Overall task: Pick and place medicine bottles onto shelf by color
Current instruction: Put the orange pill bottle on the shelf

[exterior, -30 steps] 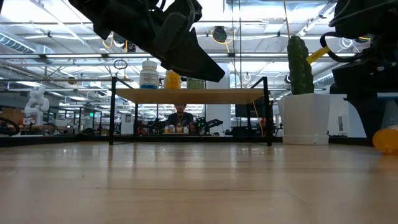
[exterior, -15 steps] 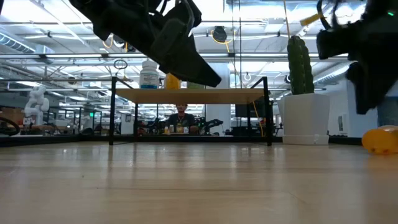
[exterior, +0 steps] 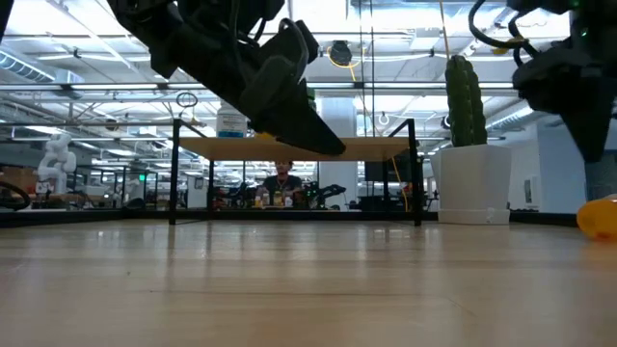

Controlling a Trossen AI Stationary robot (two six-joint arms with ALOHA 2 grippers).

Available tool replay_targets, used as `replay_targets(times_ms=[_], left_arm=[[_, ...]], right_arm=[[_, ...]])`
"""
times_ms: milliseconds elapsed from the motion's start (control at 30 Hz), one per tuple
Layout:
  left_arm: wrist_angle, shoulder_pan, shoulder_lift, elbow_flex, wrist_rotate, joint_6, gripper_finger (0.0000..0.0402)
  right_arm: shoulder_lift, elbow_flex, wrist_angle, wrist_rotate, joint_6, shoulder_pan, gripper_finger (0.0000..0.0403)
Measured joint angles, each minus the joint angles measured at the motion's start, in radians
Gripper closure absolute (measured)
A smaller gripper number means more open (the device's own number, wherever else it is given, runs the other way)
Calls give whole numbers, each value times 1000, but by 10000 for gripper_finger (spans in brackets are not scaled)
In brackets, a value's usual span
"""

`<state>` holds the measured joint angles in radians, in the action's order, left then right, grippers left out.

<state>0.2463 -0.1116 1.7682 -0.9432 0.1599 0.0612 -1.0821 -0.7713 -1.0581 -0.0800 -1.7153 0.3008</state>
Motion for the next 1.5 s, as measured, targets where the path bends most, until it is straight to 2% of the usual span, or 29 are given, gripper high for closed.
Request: replay_targets(times_ms=[267,400,600,967,1200,1367,1500], left_arm=[[17,-2,6,0,-11,-6,94],[-17,-7,6,0,-11,-26,94],[-44,-24,6,0,-11,-43,94],[-41,-42,6,0,-3,-69,94],[-45,-42,6,0,-2,-71,94],[-55,-42,5,0,-2,-70,94],[-60,-41,5,0,-1,-67,94]], right_arm=[[-1,151,332,-63,-133,0,140],[-1,232,391,-130,-164,0,140],[-1,286,402,-131,-136,-10,140],[0,288,404,3,4,-91,140],[7,288,404,1,54,-131,140],[57,289,400,6,52,-131,140],[134,267,402,126,57,-131,140]])
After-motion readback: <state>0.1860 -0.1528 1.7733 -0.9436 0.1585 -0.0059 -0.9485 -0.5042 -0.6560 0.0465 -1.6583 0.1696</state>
